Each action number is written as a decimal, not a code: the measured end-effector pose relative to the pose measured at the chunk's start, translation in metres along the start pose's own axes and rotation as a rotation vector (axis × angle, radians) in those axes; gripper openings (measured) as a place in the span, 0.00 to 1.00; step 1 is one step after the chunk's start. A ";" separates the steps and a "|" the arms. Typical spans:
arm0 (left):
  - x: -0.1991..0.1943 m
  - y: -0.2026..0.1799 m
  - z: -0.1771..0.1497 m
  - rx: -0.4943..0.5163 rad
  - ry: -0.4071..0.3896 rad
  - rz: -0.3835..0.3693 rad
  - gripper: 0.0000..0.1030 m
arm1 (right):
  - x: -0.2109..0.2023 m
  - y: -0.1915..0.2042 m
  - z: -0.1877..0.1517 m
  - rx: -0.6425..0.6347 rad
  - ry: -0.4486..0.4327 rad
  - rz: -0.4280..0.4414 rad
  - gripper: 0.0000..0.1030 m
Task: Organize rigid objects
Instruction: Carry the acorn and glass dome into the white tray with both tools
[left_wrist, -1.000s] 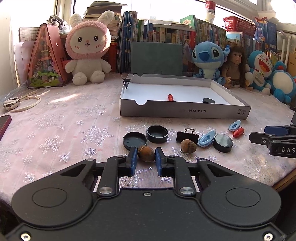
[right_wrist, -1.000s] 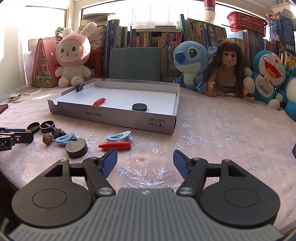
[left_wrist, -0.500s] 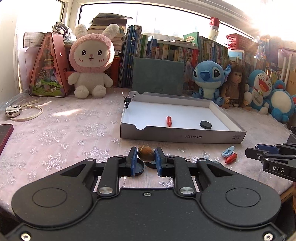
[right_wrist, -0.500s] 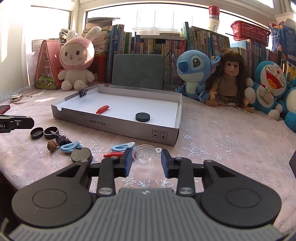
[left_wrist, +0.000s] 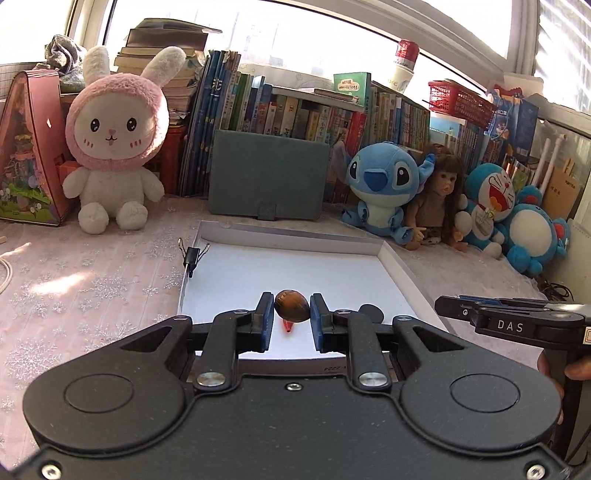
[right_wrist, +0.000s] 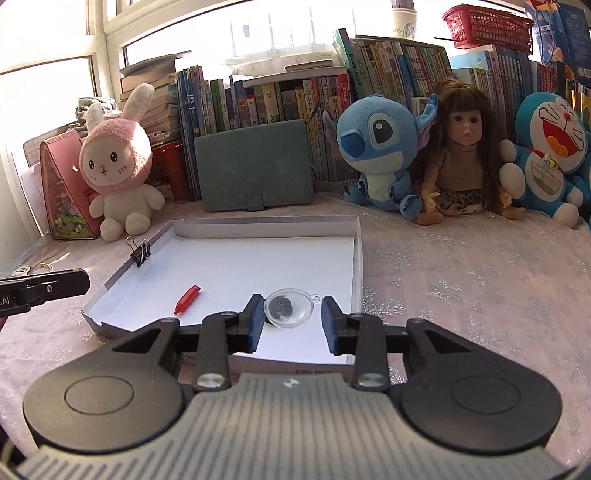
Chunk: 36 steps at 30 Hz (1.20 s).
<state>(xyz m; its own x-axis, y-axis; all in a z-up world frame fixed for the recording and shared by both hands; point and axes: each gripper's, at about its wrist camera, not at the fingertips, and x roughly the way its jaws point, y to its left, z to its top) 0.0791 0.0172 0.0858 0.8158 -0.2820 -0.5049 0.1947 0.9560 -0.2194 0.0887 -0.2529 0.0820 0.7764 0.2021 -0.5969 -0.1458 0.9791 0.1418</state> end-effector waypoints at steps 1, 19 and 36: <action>0.007 0.000 0.005 -0.002 0.012 -0.001 0.19 | 0.006 -0.002 0.005 0.014 0.016 0.000 0.38; 0.128 0.023 0.011 -0.049 0.261 0.070 0.19 | 0.090 -0.011 0.025 0.133 0.266 -0.047 0.38; 0.146 0.025 0.009 -0.112 0.277 0.051 0.19 | 0.102 -0.016 0.020 0.175 0.278 -0.061 0.38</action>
<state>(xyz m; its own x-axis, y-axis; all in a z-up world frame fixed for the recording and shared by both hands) 0.2077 0.0007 0.0138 0.6402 -0.2598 -0.7229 0.0834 0.9590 -0.2708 0.1827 -0.2481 0.0345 0.5802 0.1653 -0.7975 0.0216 0.9757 0.2180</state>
